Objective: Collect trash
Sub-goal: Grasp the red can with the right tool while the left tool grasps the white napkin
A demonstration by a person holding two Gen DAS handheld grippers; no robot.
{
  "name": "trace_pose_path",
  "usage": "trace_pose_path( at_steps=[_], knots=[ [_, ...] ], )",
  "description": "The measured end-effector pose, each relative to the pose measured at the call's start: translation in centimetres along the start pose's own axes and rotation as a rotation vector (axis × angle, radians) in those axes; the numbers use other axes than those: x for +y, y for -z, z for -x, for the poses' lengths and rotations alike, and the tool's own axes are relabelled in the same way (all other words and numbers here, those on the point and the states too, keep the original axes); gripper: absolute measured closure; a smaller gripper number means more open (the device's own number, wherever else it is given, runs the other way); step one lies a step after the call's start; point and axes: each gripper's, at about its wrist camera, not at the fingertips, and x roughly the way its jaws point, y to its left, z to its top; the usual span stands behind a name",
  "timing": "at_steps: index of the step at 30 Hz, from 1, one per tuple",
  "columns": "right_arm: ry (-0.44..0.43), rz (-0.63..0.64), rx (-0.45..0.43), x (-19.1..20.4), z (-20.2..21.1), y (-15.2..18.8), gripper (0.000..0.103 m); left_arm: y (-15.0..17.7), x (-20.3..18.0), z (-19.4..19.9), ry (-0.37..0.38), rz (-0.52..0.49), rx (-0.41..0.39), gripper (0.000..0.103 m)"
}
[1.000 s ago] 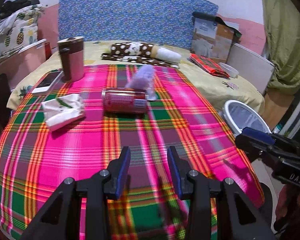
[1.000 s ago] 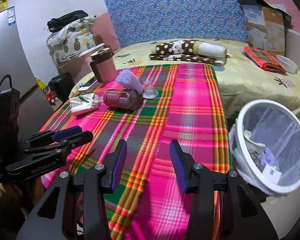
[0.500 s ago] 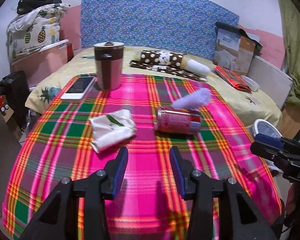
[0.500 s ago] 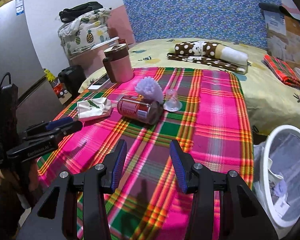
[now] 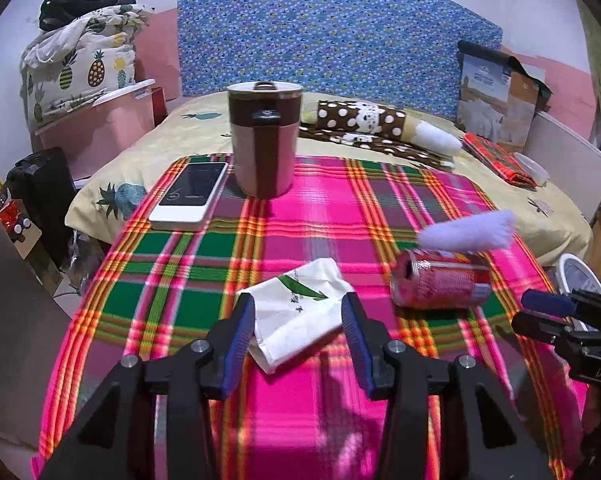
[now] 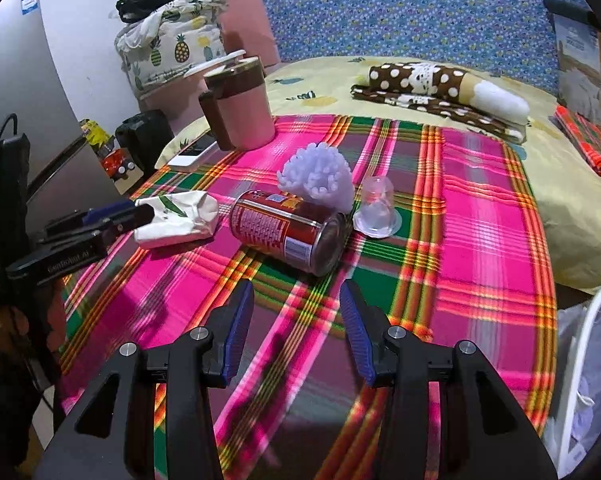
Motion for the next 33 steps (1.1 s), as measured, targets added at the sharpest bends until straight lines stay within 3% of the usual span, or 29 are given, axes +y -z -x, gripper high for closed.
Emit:
trace_pose_path(
  at_steps=[8,11,14,18,22,27,30,32,33],
  knots=[
    [-0.016,-0.018,0.025,-0.6,-2.2,-0.7,0.056,-1.3,1.9,-0.9,-0.001,0.003,-0.012,0.051],
    [-0.023,-0.026,0.027,-0.6,-2.6,-0.9,0.056,-1.6,2.5,-0.9,0.0,0.007,-0.031,0.045],
    [-0.045,-0.035,0.042,-0.5,-3.2,-0.9,0.056,-1.7,3.1,-1.9,-0.001,0.015,-0.008,0.044],
    [-0.11,-0.006,0.043,0.9,-2.9,-0.7,0.056,-1.0,2.3,-3.0,0.06,-0.025,0.052,0.044],
    [-0.184,0.051,0.016,2.6,-1.7,-0.4,0.056,-0.3,1.3,-2.2,0.131,-0.072,0.053,0.044],
    [-0.113,0.105,-0.031,2.8,-0.6,-0.7,0.055,-0.9,1.6,-1.5,0.091,-0.077,0.019,0.044],
    [-0.095,0.113,-0.035,2.2,-1.0,-1.1,0.048,-1.3,1.8,-1.9,0.062,-0.096,0.007,0.044],
    [-0.09,0.122,-0.039,2.0,-1.5,-1.5,0.036,-1.6,1.8,-2.1,0.037,-0.117,-0.002,0.044],
    [-0.092,0.129,-0.043,2.0,-1.6,-1.6,0.036,-1.7,1.8,-2.3,0.035,-0.127,-0.005,0.044]
  ],
)
